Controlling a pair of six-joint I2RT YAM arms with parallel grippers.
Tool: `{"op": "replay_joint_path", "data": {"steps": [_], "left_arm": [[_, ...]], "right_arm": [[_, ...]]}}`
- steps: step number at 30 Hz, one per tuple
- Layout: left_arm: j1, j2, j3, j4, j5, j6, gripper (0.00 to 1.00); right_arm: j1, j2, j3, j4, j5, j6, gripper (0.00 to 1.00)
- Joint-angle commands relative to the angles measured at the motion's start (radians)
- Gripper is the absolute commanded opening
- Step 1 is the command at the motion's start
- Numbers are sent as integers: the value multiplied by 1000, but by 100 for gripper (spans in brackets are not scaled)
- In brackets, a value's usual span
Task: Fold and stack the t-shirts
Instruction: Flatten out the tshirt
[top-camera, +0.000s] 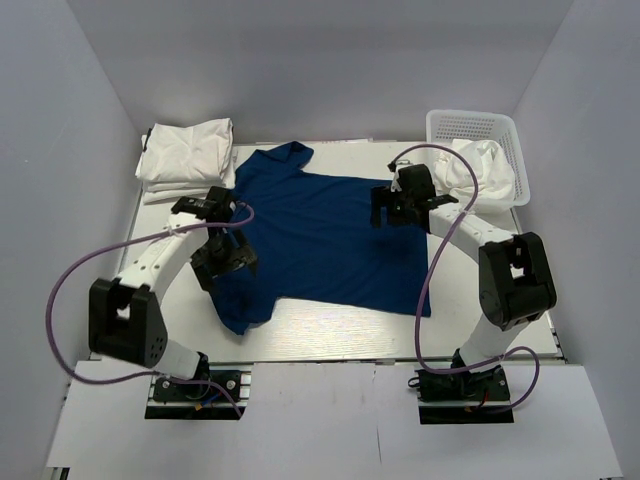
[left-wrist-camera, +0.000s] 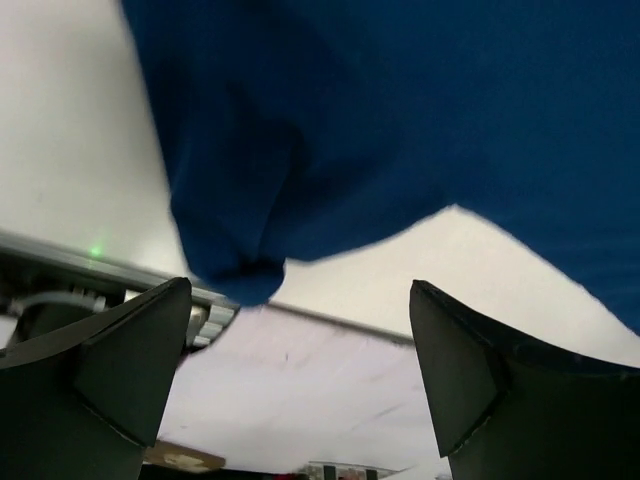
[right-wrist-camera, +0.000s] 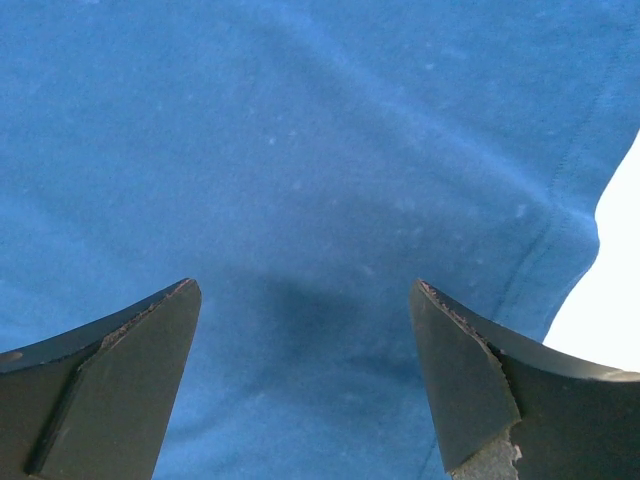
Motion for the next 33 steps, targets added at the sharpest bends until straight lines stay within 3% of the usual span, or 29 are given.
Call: {"op": "replay_joint_path", "data": {"steps": [1,3,5,9,13,15,18,22,33], "left_arm": [[1,96,-9,175,6,77,100],[11,168,43,186,-43,77,100],[11,242,78,228,-118,56,100],[57,284,74,399,-97,61,100],[94,304,-47,573,3,47,100],[94,331,-70,640,-17,47,100],[119,383,-71,687,-66,47,100],[137,480,-44,768,-33,70,100],[146,489,-70,839,44,123,100]], "right_arm": [[4,17,35,-24,-79,-9,90],[45,5,11,-3,-205,-49,90],[84,-29,-11,35,-236,-69,90],[313,-64,-72,95,-196,-227,90],[469,-106,-121,153,-216,-394,90],[538,-106,-127,161,-240,-420,90],[642,-59,-98,167,-297,-471,90],[795,38,-19,205,-284,-537,88],[894,264,109,363,-124,-624,85]]}}
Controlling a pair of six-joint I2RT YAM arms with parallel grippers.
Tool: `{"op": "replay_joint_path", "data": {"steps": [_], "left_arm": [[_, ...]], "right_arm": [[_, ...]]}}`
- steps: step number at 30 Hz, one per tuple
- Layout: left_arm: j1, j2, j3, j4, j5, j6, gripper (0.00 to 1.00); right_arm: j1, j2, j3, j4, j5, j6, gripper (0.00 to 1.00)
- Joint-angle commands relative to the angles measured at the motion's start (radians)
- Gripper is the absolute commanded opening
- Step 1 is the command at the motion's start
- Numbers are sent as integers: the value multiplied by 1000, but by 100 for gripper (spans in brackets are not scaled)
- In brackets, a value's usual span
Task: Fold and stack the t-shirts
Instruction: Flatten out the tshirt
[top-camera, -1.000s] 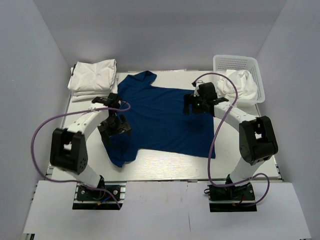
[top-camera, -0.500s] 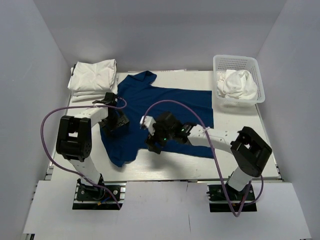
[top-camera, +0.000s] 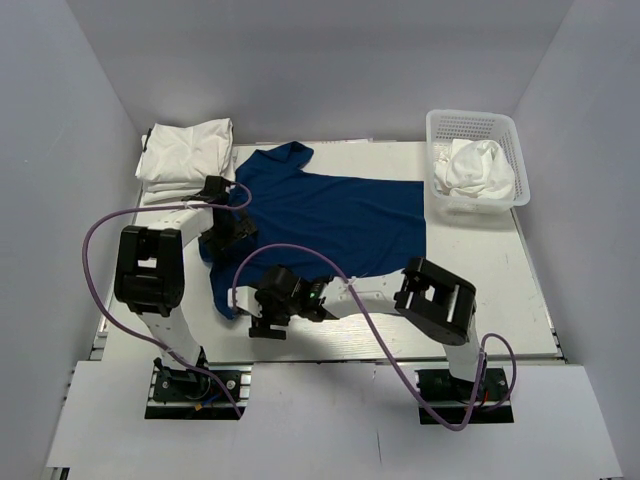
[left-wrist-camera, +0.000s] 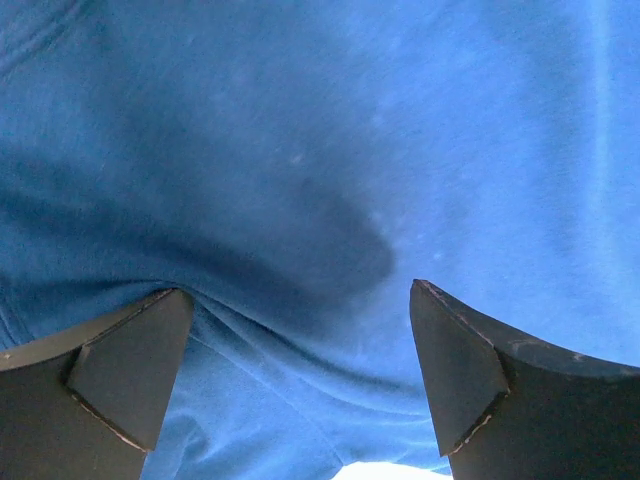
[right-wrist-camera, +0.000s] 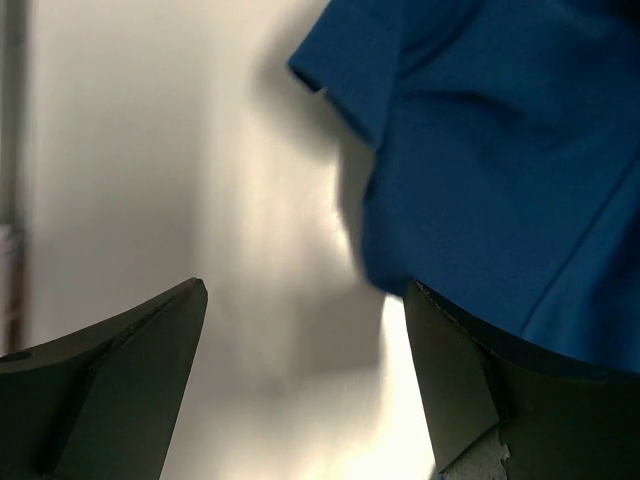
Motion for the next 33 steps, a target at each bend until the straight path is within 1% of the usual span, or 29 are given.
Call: {"op": "replay_joint_path", "data": {"steps": [1,7,11,16,19,20,24,31,32,33], "left_arm": [[5,97,-78,181,29,27,100],[5,97,-89,190,61,27,100],[5,106,-89,190,70,27,100],[5,106,-98,181,26,37,100],[5,87,-98,181,26,37,100],[5,87,-98,181,26,37,100],[5,87,-107,181,26,37,100],[5,78,-127,181,35,46,100],[5,67,-127,181,35,46,100],[5,67,-127,181,35,46,100]], "right_arm": [[3,17,53,130,73,-45,85],[1,19,15,244,133,-40,85],[1,59,21,313,150,-37,85],[-5,102,62,289,127,-77,85],[-8,132,102,255,129,-85,85],[-9,149,107,258,135,-85,84],[-14,189,130,270,148,-88,84],[-38,221,165,267,164,-86,75],[-46,229,176,267,164,-83,71],[-51,232,179,266,200,-74,64]]}}
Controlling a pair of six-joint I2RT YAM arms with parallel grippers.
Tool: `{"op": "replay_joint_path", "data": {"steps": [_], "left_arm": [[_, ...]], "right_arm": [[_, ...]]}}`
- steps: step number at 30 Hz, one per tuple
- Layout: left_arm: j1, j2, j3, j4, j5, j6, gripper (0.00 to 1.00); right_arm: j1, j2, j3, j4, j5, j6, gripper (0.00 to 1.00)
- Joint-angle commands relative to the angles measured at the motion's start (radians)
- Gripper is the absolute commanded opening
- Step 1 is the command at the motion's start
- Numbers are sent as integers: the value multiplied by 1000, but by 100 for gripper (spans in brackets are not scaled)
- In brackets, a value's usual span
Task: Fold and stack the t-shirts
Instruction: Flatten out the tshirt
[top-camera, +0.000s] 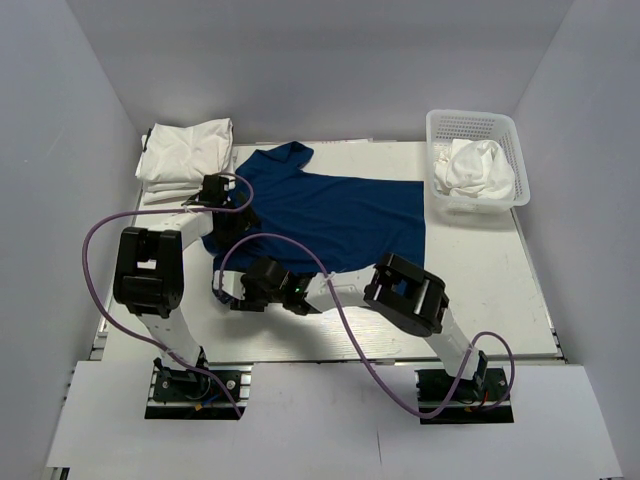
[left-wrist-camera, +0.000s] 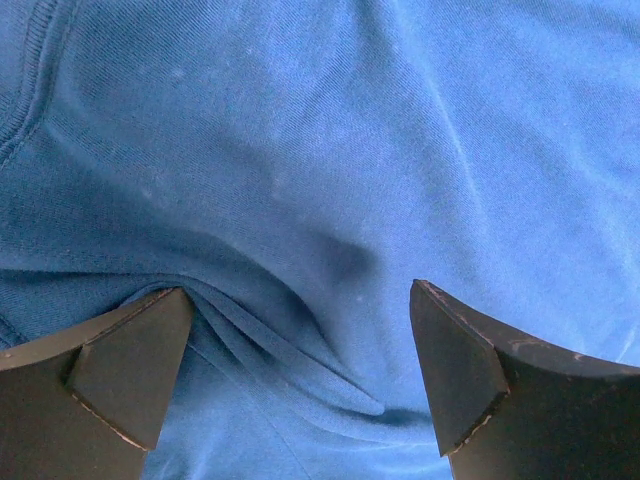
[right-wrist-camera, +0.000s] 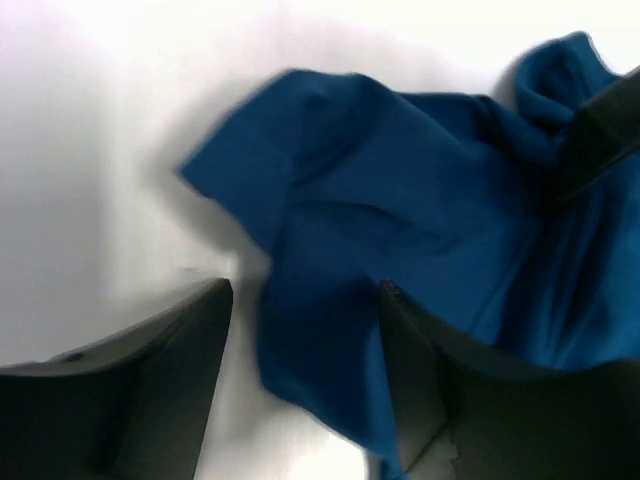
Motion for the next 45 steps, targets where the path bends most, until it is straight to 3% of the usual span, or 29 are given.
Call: {"op": "replay_joint_path", "data": {"steps": [1,4,5,6,10,14,18,21,22,24,26,31,35,41,45], "left_arm": [[1,71,-83,-62,-3,17,100],[1,62,-83,-62,-3,17,100],[1,62,-83,-62,-3,17,100],[1,62,-83,-62,-3,17,100],[1,43,-74,-62,-3,26,100],[1,43,-65,-81,-3,36,100],[1,34,-45,-81,7,45,100],[1,23,-45,-91,17,45,100],[1,23,-45,-91,17,45,100],[1,3,-54,-91,17,45,100],[1,-7,-54,-101,8,45,100],[-8,-50,-63,-121,8,45,100],[-17,-98,-74,-145,-1,34,100],[-26,-271,-149,-211,-21,-3,100],[-46,-374,-270,-222,77,-3,100]], "right_arm": [[-23,36,34,-8,53,4,56],[-34,32,37,-29,39,23,29],[-36,18,33,-49,33,29,10],[-34,-10,17,-61,1,32,3],[-31,-146,-21,-194,-133,76,0],[-35,-273,74,-592,-359,153,0],[-42,-278,169,-971,-478,144,0],[-43,-243,188,-1057,-556,109,12],[-48,-226,188,-1060,-565,107,40],[-52,-223,194,-1062,-546,106,60],[-71,-261,163,-991,-518,158,91],[-132,-459,-10,-677,-330,390,91],[-232,-515,-92,-598,-186,594,91],[-488,-545,-246,-525,-112,848,91],[-629,-538,-292,-499,58,929,91]]}}
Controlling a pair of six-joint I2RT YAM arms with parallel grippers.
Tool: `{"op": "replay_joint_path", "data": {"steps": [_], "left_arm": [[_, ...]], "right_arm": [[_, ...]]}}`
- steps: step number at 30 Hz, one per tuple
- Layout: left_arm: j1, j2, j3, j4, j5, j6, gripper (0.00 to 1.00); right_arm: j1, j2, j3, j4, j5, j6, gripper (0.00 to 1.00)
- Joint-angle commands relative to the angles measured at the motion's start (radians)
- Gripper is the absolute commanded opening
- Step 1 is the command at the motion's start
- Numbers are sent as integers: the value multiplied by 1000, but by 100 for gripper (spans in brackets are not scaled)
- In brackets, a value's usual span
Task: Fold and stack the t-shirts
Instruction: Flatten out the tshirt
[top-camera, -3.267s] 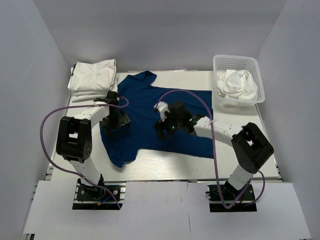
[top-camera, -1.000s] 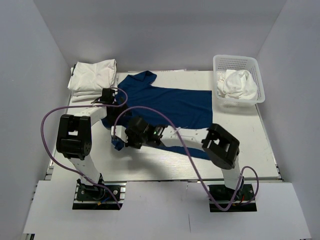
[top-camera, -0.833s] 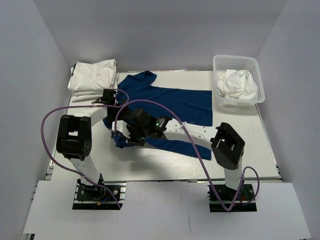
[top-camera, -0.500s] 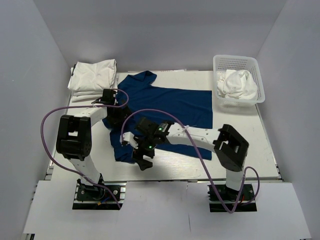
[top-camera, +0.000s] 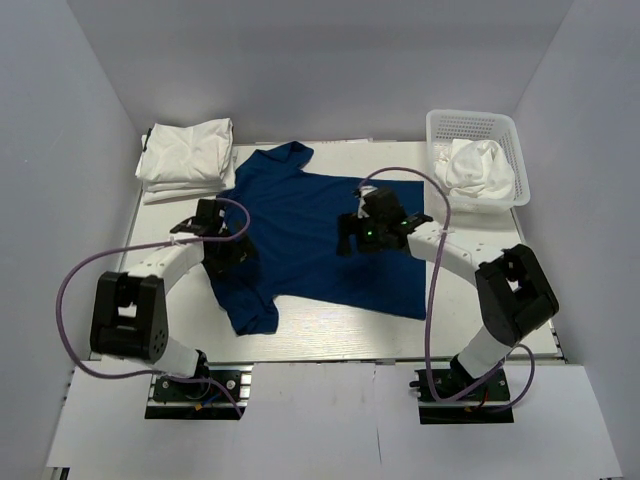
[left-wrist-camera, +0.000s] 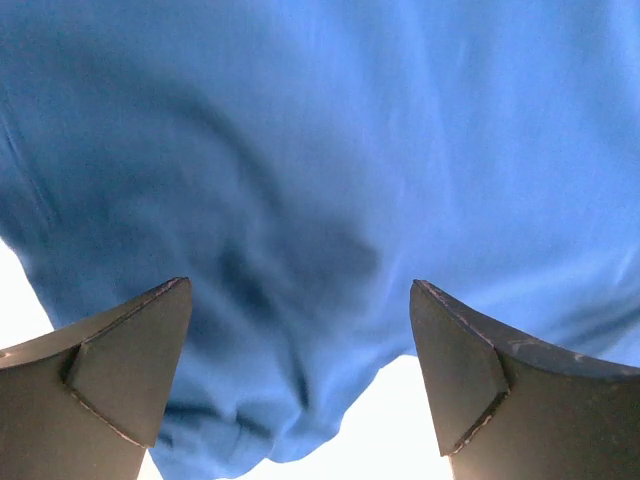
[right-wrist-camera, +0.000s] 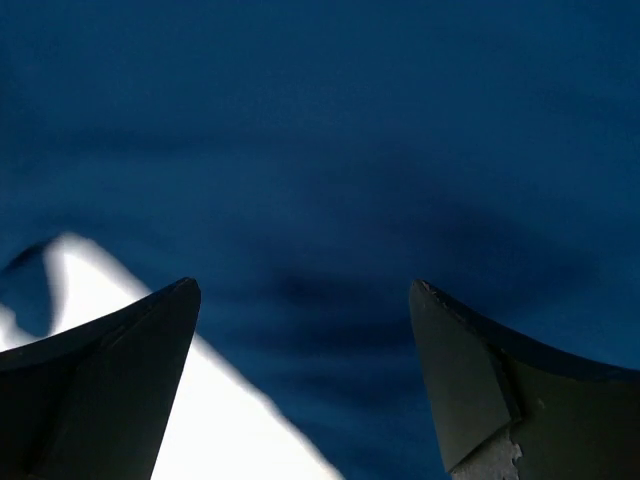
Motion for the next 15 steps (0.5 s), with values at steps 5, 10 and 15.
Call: {"op": "replay_joint_path", "data": {"steps": [5,10,15], "left_arm": [[-51,-236,-171,11,186,-19,100],[-98,-211,-194,-68,193,-10,100],[-109,-155,-248,-242,79,-71,100]], "right_arm": [[-147,18,-27,97,200,155,91],[-216,88,-47,172,130,178,91],[-242,133,-101,247,41,200,91]]}}
